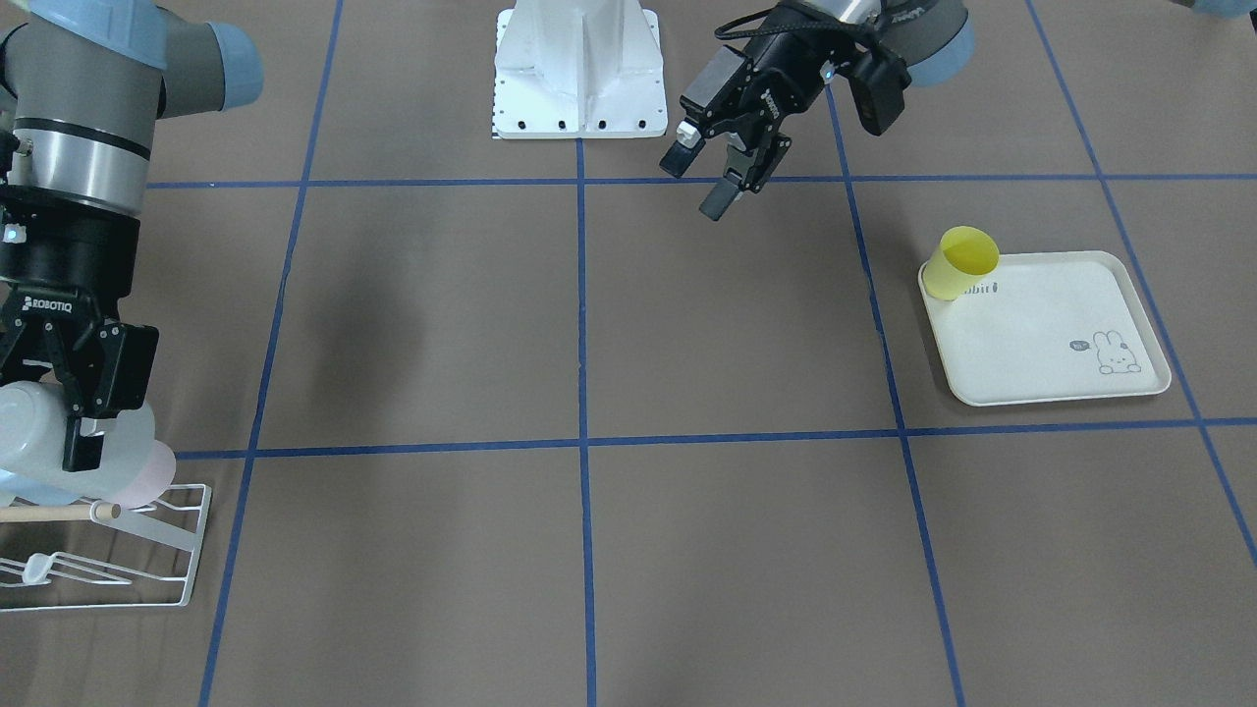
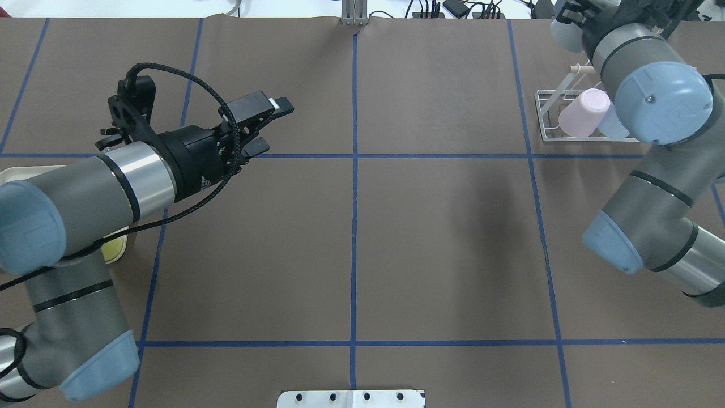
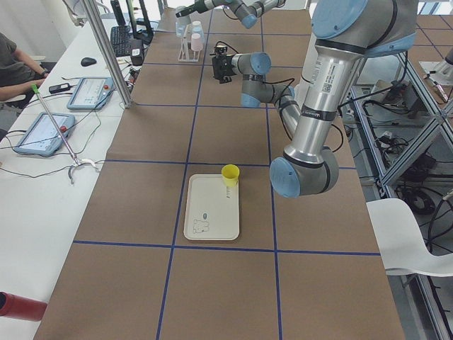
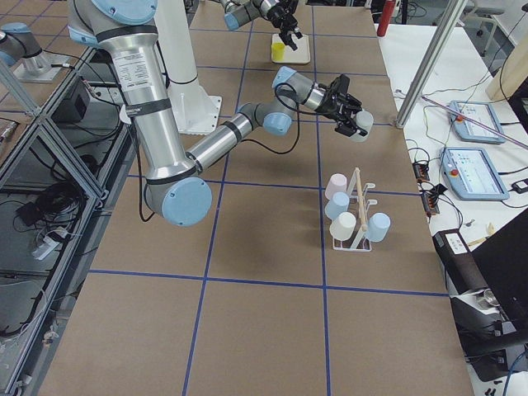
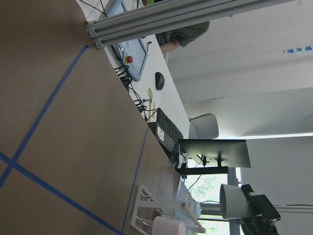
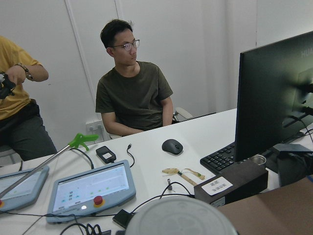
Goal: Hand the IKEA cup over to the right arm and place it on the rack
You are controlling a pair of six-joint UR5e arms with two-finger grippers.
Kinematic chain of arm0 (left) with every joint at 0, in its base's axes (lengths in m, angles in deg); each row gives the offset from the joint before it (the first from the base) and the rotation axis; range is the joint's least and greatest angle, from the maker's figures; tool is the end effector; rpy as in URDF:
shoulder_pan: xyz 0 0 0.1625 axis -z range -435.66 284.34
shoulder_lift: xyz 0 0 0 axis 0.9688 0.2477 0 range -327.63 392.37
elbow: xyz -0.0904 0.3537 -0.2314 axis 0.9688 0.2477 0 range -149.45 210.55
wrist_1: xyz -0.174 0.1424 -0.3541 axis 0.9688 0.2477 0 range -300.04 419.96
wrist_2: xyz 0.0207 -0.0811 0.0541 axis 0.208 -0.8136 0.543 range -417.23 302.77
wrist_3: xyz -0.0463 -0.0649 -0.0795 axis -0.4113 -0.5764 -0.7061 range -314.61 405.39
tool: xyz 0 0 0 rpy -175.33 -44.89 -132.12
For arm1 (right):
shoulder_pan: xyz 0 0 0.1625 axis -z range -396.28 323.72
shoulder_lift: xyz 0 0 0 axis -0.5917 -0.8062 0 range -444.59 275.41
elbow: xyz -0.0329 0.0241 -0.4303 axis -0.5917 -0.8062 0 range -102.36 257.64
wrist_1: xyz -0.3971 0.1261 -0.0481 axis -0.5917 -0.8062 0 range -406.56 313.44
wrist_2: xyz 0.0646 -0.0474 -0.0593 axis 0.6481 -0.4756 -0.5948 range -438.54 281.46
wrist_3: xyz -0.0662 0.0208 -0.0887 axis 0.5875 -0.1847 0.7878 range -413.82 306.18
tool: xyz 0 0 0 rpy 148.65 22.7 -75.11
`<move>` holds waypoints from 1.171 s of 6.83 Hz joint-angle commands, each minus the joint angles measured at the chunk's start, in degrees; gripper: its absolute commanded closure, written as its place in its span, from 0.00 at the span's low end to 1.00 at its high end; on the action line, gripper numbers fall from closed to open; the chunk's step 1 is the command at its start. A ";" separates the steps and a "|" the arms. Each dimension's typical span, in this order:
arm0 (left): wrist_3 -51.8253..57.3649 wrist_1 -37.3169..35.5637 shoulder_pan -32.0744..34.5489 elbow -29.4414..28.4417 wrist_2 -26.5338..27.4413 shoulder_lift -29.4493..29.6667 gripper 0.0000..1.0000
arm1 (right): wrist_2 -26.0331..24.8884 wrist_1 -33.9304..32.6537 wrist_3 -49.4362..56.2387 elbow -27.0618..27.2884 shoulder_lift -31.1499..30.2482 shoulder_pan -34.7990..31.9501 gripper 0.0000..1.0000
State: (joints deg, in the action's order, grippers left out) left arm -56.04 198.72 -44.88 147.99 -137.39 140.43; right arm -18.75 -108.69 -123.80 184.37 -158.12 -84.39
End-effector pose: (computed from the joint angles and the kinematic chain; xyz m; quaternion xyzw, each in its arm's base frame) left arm 0.3652 -0.3951 0.1821 0.1802 0.7100 -0.3027 0.6098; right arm -0.2516 -0.5651 0.3192 0.4607 -0.2805 0.3302 0.7746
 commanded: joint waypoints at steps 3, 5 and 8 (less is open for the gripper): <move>10.63 -5.60 6.57 5.61 -8.16 -8.39 0.01 | 0.06 2.44 11.52 -6.07 -3.55 -4.70 1.00; 10.55 -5.78 6.57 5.69 -8.16 -8.39 0.01 | 2.77 15.83 15.01 -16.32 -3.03 -8.03 1.00; 10.29 -5.78 6.57 5.61 -8.16 -8.39 0.01 | 4.46 22.58 15.30 -25.06 1.18 -8.93 1.00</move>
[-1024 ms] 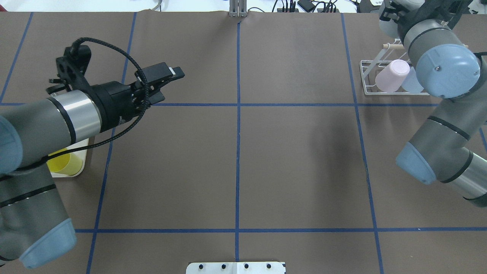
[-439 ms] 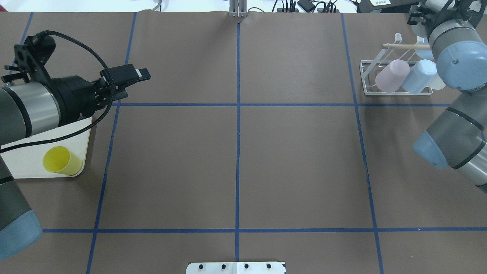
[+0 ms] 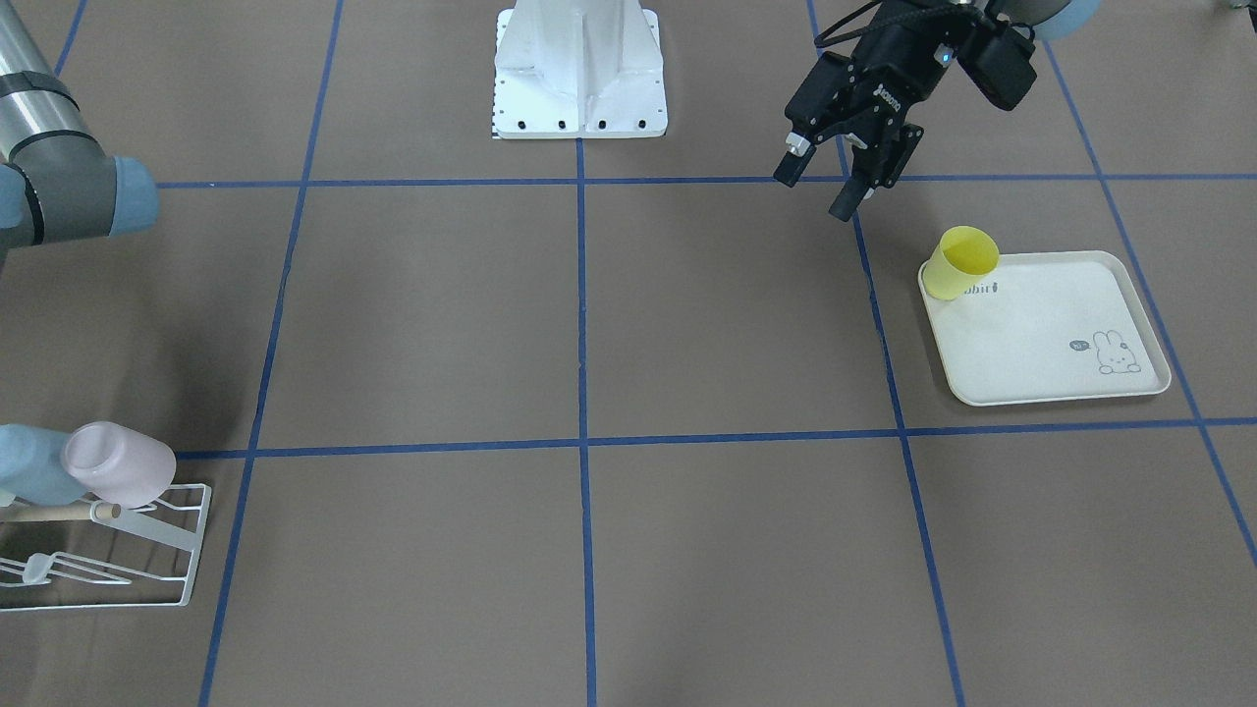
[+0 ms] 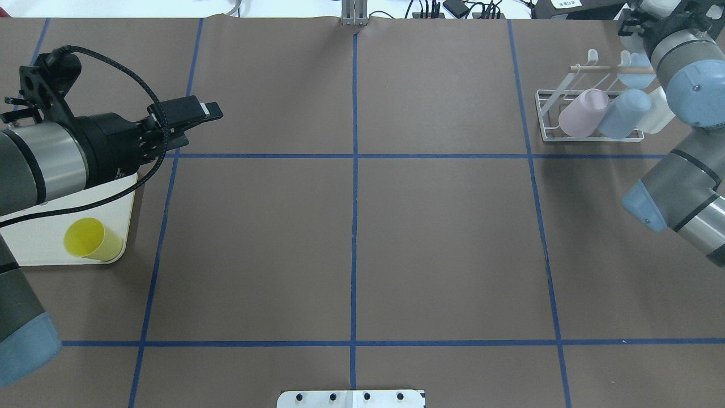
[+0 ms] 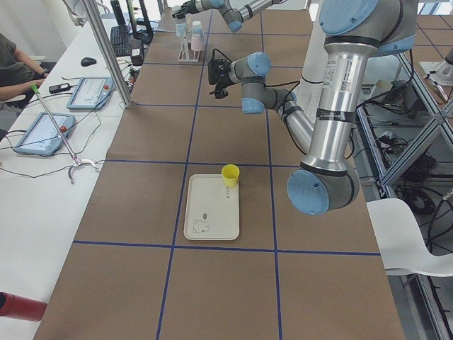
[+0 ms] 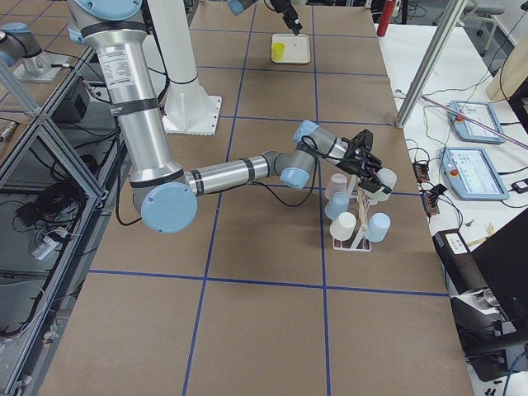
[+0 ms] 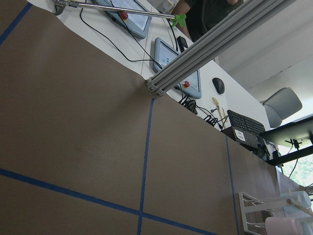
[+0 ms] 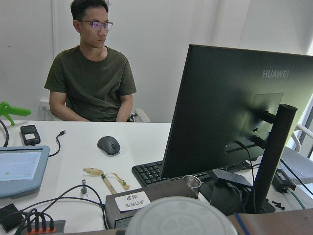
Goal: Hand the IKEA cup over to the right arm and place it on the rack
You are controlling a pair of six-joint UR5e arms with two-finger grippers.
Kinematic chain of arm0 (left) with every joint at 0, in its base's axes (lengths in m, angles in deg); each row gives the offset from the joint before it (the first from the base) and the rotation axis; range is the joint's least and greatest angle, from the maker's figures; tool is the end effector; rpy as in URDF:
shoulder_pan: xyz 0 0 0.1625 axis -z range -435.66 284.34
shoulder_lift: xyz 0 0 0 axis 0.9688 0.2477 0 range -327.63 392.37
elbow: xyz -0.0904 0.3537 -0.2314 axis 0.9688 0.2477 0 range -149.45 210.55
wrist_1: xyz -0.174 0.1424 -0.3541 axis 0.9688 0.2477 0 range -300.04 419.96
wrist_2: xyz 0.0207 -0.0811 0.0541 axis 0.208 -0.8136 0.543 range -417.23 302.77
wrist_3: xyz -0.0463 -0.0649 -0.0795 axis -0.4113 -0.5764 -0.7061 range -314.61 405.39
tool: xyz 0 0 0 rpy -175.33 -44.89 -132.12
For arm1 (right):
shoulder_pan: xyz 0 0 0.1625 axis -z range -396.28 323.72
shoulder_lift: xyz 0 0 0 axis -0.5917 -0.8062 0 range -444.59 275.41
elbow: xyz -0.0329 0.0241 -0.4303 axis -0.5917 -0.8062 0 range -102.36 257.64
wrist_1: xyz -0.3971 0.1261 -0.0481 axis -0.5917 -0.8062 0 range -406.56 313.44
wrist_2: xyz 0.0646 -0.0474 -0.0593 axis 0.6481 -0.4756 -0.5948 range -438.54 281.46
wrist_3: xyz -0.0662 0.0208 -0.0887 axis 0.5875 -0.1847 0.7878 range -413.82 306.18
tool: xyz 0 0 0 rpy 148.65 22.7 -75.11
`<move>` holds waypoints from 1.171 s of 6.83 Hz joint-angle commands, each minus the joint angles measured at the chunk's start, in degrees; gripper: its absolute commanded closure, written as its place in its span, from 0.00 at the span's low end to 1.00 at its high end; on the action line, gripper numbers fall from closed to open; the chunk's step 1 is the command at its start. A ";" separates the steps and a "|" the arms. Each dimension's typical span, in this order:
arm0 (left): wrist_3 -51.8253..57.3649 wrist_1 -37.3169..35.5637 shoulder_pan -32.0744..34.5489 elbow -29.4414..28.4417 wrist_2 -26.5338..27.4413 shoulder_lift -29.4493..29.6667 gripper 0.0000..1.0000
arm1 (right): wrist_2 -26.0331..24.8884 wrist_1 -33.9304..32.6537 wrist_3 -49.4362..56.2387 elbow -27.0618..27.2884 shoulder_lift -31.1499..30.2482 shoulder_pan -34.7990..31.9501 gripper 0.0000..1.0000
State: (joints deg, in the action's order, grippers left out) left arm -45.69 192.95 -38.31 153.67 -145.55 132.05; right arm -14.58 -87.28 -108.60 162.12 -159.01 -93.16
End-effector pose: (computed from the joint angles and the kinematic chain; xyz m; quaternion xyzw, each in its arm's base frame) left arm 0.3019 -0.4022 0.2272 0.2220 0.6434 -0.2505 0.6885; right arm -0.1996 -0.6405 0.4753 0.4831 -0.1937 0.2686 0.8105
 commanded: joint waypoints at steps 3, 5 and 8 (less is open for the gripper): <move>-0.06 -0.01 -0.08 -0.42 0.00 -0.09 0.01 | 0.72 1.35 -0.16 -4.67 2.88 -0.07 1.00; -0.06 -0.01 0.00 -0.51 -0.09 -0.18 0.01 | 0.90 1.44 -0.16 -4.76 2.53 0.11 1.00; 0.03 -0.01 0.00 -0.51 -0.09 -0.18 0.01 | 0.90 1.88 -0.34 -5.02 2.26 1.25 1.00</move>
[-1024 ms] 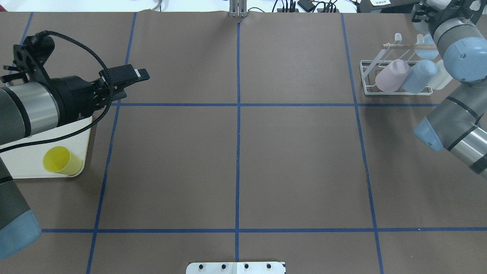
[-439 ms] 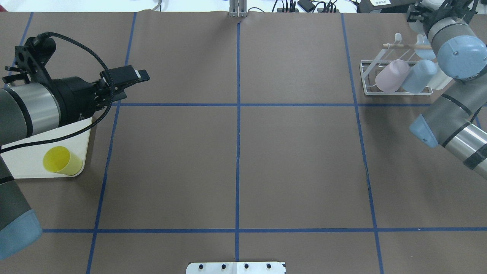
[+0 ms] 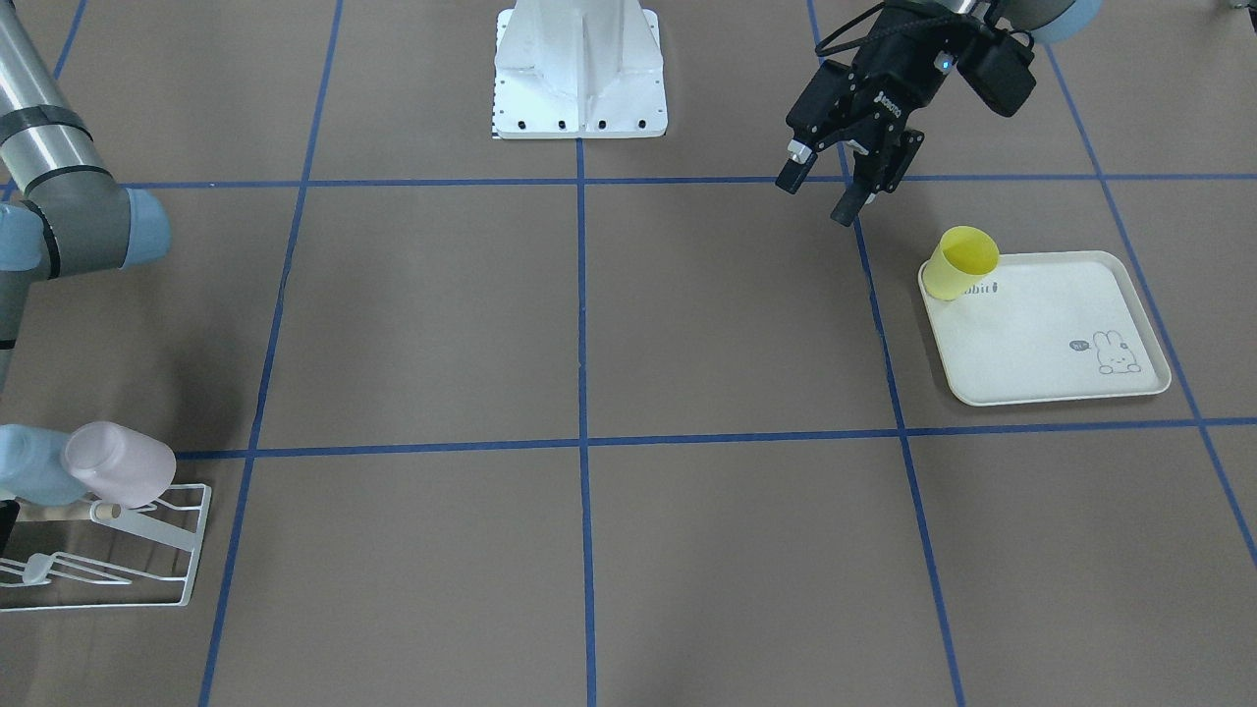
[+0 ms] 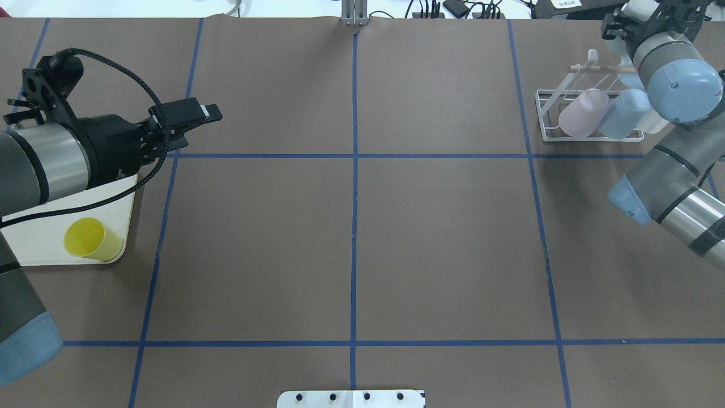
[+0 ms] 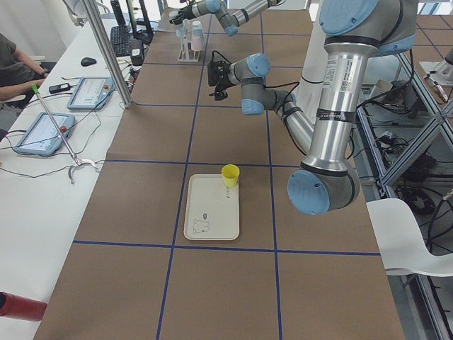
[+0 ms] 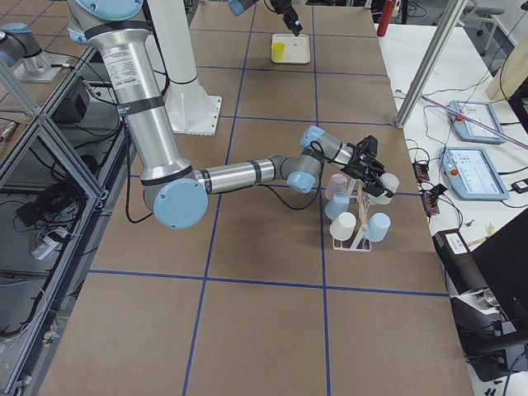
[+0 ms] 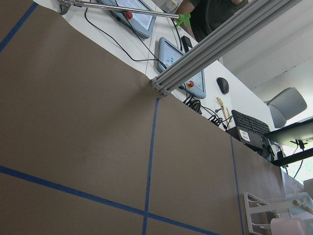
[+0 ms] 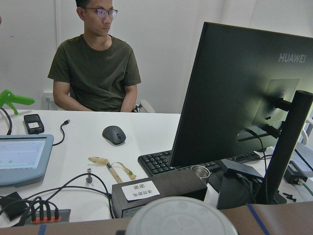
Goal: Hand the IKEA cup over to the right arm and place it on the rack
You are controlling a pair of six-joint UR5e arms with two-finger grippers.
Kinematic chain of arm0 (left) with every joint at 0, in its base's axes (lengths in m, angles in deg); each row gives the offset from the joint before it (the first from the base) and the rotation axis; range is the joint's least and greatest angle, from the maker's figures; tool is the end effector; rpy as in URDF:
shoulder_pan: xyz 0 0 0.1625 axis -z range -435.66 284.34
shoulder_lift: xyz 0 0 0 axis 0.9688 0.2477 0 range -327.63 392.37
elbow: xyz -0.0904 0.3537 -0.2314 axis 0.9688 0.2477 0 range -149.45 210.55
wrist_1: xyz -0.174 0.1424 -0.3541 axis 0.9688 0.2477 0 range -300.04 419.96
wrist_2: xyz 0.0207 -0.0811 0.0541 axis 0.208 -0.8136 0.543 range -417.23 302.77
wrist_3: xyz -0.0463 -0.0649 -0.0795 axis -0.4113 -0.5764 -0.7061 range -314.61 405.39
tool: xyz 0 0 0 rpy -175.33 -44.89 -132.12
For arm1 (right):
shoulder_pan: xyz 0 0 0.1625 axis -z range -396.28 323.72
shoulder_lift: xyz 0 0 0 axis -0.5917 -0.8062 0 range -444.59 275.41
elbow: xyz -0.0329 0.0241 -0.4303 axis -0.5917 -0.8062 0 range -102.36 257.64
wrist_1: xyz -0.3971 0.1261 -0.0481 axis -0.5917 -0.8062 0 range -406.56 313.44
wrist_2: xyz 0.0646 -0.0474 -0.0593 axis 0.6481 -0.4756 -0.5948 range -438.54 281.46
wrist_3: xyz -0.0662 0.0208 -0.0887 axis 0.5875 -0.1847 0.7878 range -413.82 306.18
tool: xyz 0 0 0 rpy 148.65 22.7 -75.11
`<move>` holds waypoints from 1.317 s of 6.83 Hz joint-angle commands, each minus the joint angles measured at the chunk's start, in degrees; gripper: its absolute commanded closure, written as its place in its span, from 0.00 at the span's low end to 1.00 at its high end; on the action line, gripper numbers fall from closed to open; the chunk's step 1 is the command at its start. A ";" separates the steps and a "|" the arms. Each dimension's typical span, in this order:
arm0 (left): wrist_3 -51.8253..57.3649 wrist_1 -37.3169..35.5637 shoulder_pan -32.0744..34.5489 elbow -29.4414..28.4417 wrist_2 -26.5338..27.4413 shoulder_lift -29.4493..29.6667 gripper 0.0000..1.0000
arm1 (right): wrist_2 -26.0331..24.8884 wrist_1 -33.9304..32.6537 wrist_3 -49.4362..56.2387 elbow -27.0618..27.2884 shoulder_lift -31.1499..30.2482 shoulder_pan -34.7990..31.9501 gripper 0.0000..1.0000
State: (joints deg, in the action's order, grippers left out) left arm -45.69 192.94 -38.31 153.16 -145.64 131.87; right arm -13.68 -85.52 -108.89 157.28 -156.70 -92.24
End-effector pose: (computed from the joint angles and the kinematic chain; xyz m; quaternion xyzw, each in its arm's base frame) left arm 0.3044 -0.4039 0.2324 0.2201 0.6393 -0.2513 0.6926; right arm -0.2226 -0.6533 0.4899 0.4734 -0.1996 0.2600 0.8176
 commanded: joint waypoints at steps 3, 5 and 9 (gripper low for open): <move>-0.15 0.00 -0.09 -0.09 0.00 0.08 0.01 | 0.00 1.42 -0.04 -1.15 -1.36 0.33 1.00; -0.32 0.00 -0.09 -0.09 0.00 0.08 0.01 | 0.00 2.40 -0.04 -2.21 -1.54 0.33 1.00; -0.41 0.00 -0.09 -0.09 0.00 0.08 0.01 | 0.00 2.49 -0.04 -2.56 -1.63 0.33 0.81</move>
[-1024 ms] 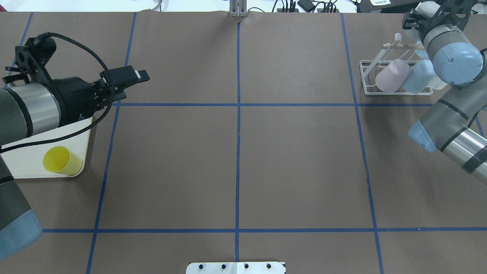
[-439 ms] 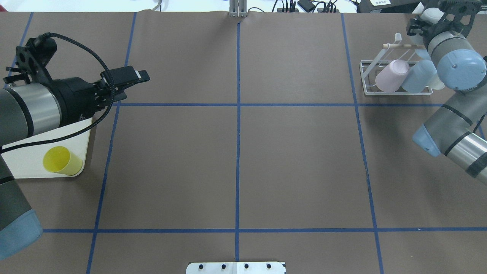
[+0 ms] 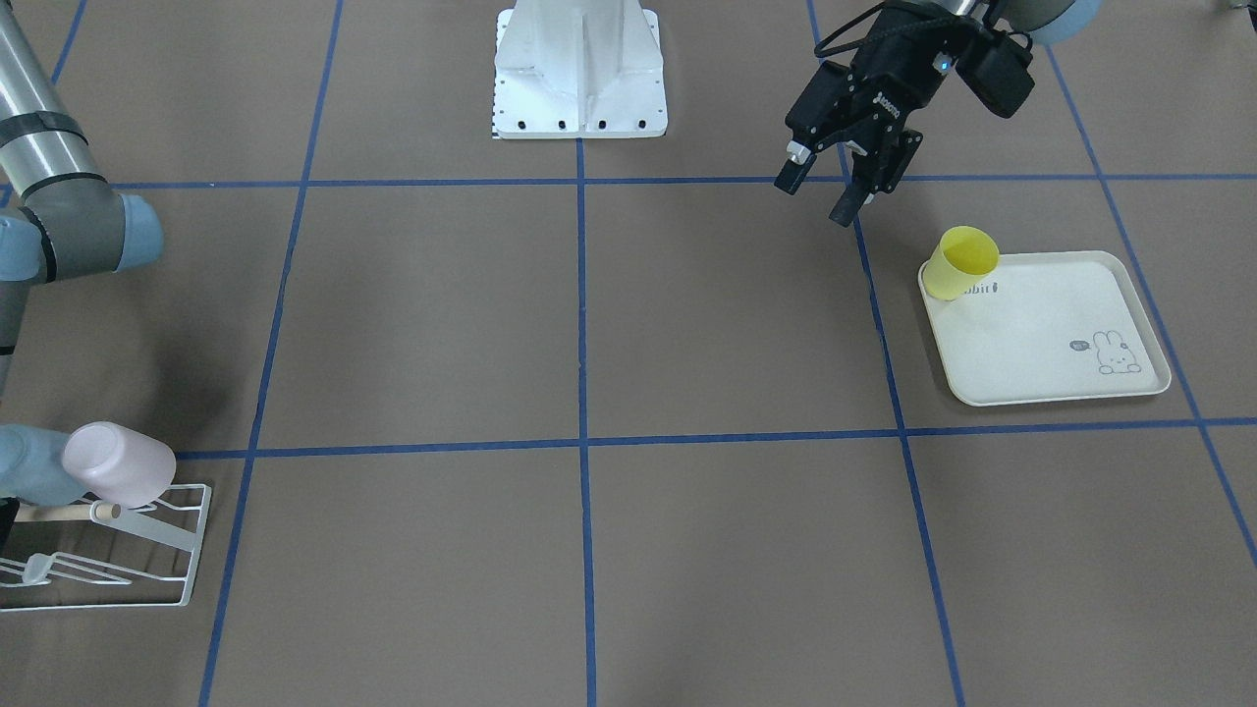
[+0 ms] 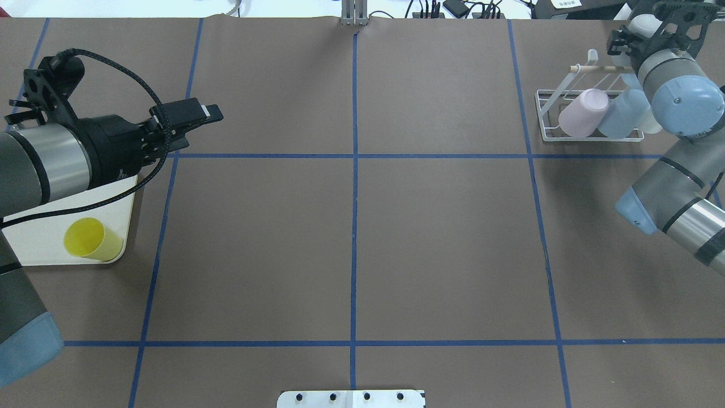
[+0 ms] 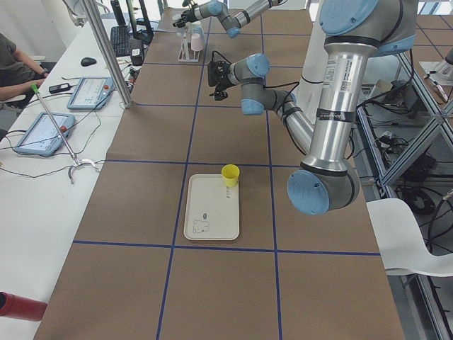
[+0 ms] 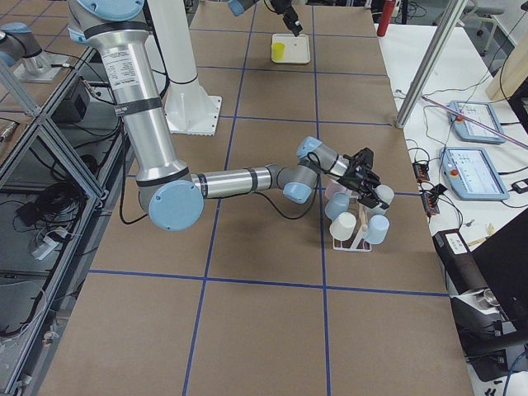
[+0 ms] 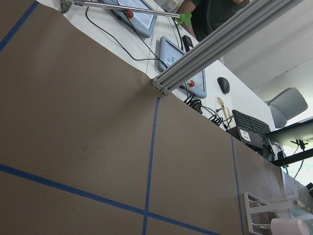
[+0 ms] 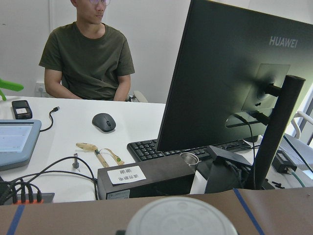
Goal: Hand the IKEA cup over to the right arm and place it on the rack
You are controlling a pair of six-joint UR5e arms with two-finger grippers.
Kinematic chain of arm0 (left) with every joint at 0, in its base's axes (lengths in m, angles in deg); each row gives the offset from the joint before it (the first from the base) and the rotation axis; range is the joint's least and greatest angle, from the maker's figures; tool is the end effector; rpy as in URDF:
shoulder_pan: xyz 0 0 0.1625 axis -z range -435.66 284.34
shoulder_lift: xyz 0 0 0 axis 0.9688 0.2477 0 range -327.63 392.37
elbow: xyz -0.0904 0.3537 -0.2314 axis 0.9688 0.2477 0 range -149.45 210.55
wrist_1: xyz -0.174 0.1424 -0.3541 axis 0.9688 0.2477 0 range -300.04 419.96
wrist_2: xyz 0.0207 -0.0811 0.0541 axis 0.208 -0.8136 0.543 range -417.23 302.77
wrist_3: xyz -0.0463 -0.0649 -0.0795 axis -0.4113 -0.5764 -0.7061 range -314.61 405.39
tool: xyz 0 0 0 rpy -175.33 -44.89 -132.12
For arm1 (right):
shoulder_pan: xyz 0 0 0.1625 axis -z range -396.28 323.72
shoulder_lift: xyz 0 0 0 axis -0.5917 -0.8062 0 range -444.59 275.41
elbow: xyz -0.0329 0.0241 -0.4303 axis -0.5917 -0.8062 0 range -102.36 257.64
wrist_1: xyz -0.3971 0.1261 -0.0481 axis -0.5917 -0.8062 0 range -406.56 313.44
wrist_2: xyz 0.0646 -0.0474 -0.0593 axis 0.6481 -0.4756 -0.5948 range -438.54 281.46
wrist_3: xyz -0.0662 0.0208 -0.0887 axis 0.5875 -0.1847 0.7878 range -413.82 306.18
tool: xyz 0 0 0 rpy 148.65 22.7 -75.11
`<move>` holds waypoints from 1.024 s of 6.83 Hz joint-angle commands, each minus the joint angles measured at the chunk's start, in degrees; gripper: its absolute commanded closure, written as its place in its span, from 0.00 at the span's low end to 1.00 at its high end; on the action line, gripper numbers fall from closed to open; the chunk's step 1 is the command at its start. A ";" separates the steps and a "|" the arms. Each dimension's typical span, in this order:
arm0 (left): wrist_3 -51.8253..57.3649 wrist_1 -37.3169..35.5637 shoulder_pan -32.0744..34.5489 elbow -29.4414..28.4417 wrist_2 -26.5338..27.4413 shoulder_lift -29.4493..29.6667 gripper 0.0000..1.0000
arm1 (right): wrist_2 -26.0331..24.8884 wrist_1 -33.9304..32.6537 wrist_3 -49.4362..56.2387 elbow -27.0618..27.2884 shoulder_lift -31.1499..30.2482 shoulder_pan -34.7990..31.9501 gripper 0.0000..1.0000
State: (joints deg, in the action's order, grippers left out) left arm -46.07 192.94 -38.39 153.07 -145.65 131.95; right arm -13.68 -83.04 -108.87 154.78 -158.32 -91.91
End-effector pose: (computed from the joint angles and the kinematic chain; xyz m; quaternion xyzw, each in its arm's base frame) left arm 0.3055 -0.4039 0.2324 0.2174 0.6401 -0.2531 0.6920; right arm -0.2218 -0.6453 0.5259 0.4652 -0.1912 0.2560 0.8255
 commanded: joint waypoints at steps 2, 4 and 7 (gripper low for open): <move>-0.03 0.00 0.00 0.26 0.00 0.00 0.01 | 0.00 0.36 0.28 -0.06 -0.09 0.00 0.00; -0.03 0.00 0.00 0.18 0.00 0.00 0.01 | 1.40 3.25 0.46 -0.06 -1.32 -0.09 0.00; 0.76 -0.09 0.87 0.61 -2.09 -0.09 0.01 | 10.85 3.62 0.11 9.12 -3.50 -3.84 0.00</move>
State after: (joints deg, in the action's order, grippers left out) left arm -45.56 192.92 -38.11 153.54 -146.30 131.90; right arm -7.33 -79.37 -108.71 159.46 -160.38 -93.59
